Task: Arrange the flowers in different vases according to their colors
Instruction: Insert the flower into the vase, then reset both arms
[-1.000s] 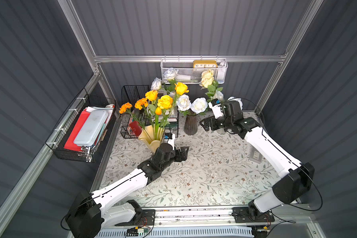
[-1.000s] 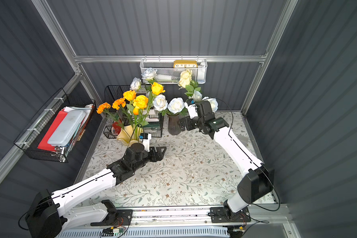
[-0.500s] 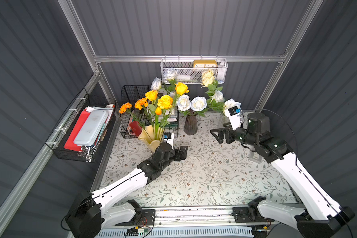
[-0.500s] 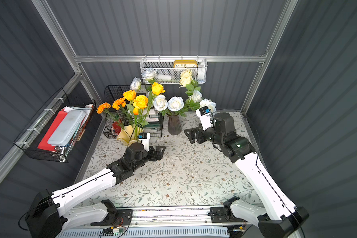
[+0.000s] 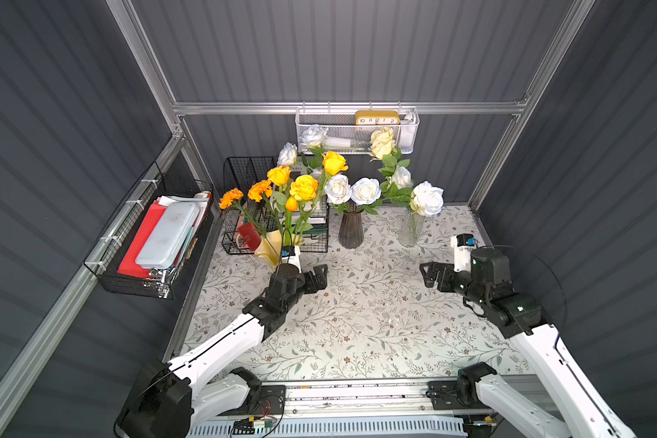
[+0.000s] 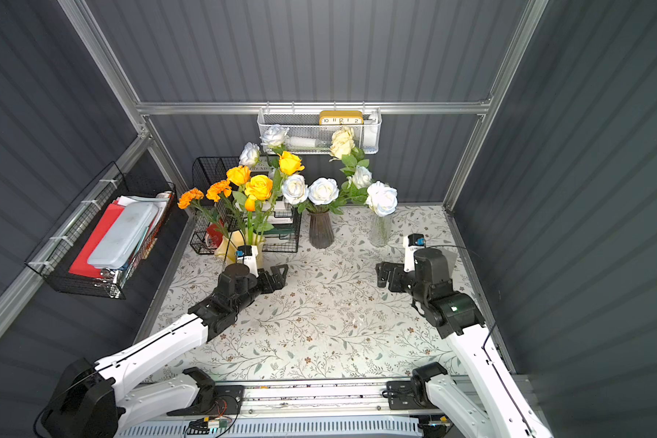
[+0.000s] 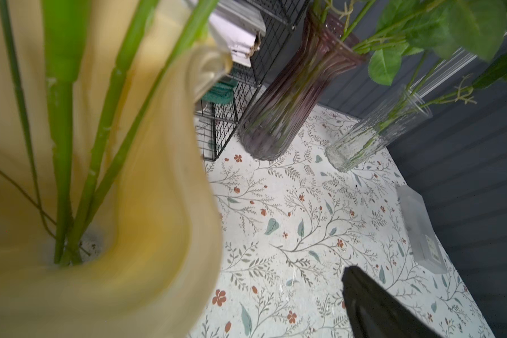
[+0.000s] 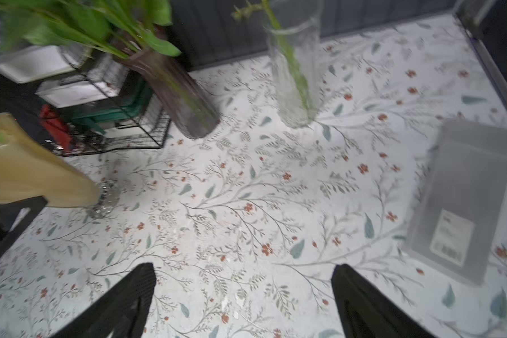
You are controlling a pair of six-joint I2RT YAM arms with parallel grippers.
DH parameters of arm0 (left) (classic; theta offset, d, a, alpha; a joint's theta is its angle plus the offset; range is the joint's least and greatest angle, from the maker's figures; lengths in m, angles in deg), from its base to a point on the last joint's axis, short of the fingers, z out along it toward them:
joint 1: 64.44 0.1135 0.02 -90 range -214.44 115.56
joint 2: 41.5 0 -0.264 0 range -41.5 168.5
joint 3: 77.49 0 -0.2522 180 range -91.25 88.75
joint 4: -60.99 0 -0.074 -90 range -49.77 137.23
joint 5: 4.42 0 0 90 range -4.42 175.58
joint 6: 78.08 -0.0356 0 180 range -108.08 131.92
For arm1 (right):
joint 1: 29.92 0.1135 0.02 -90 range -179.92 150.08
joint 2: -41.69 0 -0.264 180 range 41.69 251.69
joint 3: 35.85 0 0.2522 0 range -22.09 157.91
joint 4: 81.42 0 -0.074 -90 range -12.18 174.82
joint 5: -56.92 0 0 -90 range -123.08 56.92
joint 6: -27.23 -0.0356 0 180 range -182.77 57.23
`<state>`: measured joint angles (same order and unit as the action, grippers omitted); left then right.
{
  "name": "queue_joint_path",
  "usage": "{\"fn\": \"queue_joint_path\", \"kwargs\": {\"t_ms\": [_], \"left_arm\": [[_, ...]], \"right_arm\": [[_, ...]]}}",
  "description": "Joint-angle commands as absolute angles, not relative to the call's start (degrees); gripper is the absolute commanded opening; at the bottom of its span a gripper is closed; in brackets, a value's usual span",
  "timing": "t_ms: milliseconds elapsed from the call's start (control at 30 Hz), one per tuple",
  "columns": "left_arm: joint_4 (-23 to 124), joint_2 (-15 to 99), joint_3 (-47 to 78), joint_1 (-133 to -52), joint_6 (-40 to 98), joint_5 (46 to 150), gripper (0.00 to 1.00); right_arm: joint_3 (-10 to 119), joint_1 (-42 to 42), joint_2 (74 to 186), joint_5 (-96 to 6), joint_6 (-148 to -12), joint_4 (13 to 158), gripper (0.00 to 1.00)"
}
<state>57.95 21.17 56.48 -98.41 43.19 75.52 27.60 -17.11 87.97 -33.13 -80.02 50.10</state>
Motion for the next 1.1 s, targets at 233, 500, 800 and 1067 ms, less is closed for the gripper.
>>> {"fn": "queue_joint_path", "kwargs": {"t_ms": [233,500,800,1067], "left_arm": [[56.80,8.27,61.17,-98.19,46.55,64.11,0.99],[62.69,6.56,61.60,-97.27,43.98,40.60,0.99],[75.79,11.86,60.86,-82.27,35.24,39.83,0.99],[96.50,26.77,64.07,-71.26,27.71,40.58,0.99]], "right_arm": [[10.27,-21.62,77.09,-10.33,-82.46,65.39,0.99],[1.18,-23.68,77.90,-4.78,-78.96,80.53,0.99],[-5.52,-24.78,76.58,-3.26,-72.77,91.52,0.99],[-10.29,-26.40,80.45,-7.00,-71.23,102.19,0.99]]}}
